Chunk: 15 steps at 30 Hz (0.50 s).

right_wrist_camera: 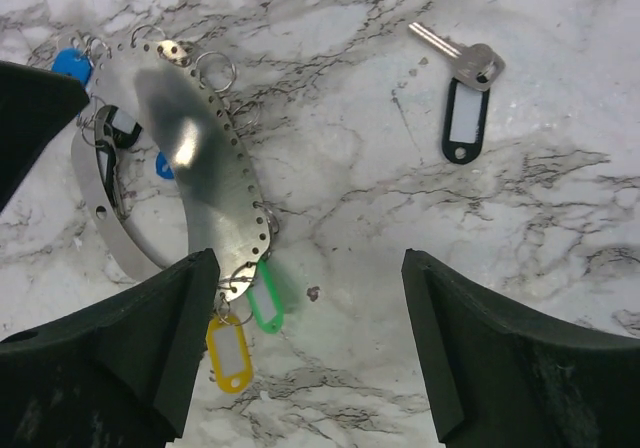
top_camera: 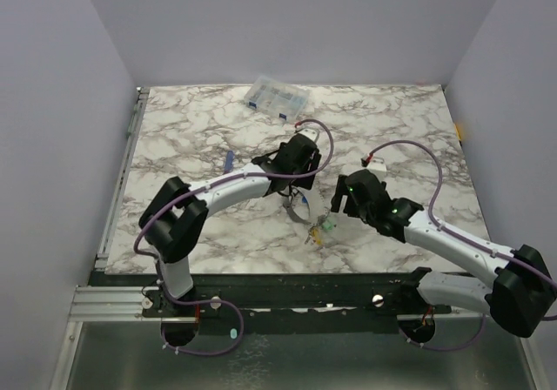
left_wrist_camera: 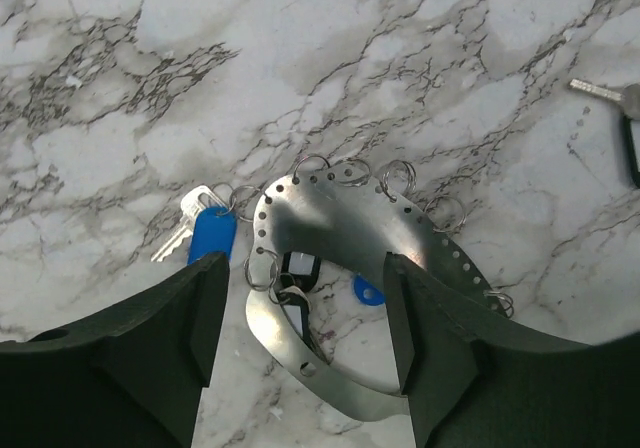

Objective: Put the keys on the keyring

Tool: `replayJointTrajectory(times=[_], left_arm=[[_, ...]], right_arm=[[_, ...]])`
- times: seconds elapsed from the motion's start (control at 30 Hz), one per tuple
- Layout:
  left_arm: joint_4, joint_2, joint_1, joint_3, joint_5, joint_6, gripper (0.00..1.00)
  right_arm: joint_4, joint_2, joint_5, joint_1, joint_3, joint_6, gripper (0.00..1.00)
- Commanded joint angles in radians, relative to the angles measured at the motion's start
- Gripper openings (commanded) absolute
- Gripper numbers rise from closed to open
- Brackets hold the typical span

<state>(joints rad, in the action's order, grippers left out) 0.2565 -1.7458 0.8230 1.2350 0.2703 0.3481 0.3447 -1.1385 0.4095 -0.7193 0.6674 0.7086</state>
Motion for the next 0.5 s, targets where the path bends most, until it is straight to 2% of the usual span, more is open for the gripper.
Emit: replayJointTrajectory(times=[0.0,0.07,0.2,0.47], left_arm=[[0.108,-0.141,-0.007,0.132,-0.091,-0.238,0.67],[0.139,-0.198,-0.021,0.177,-0.111,-0.304,0.65],[0.154,-0.259,-0.056,0.243,-0.234,-0.398,0.54],[0.217,-0.343,-0.104,0.366,-0.398,-0.541,0.52]], right_arm=[[0.034,0.069,0.034,0.039,-0.034,0.009,0.83],[0.021,0.098,0.019,0.047,-0.054,-0.007,0.83],[0.000,0.120,-0.023,0.057,-0.079,-0.038,0.83],[-0.035,0.136,-0.099,0.060,-0.091,-0.055,0.83]])
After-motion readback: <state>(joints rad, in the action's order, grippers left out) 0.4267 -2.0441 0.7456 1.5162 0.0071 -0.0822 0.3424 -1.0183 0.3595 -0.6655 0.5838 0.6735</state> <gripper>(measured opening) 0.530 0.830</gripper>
